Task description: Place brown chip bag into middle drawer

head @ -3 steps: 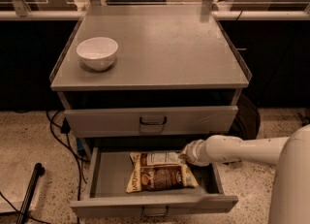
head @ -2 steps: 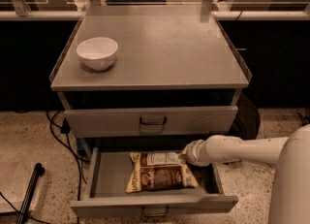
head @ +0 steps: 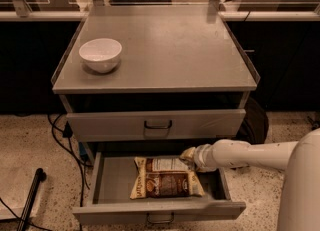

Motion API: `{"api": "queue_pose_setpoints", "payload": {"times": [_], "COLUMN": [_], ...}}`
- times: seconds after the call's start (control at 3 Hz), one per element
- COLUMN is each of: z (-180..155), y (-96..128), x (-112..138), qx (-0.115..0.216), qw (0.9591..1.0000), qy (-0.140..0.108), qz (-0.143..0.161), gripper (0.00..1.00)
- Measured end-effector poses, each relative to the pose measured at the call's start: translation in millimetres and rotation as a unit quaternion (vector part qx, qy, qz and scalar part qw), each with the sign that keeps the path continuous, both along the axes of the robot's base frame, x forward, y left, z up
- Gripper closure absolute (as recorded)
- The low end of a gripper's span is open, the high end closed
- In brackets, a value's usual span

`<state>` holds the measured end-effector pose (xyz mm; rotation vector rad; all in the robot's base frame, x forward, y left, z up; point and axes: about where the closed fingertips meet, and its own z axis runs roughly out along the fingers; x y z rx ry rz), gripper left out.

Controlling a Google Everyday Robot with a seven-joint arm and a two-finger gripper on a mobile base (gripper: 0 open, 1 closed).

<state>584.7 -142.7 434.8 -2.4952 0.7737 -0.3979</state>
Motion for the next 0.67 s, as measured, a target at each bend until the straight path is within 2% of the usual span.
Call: {"api": "queue_pose_setpoints", "payload": {"times": [0.33, 0.67], "z": [0.0, -0.1], "y": [0.0, 0.1], "x": [0.0, 0.0], "qx": [0.0, 0.0], "qw": [1.0, 1.0], "qy": [0.0, 0.0], "qz": [0.0, 0.0], "gripper": [0.0, 0.0]}}
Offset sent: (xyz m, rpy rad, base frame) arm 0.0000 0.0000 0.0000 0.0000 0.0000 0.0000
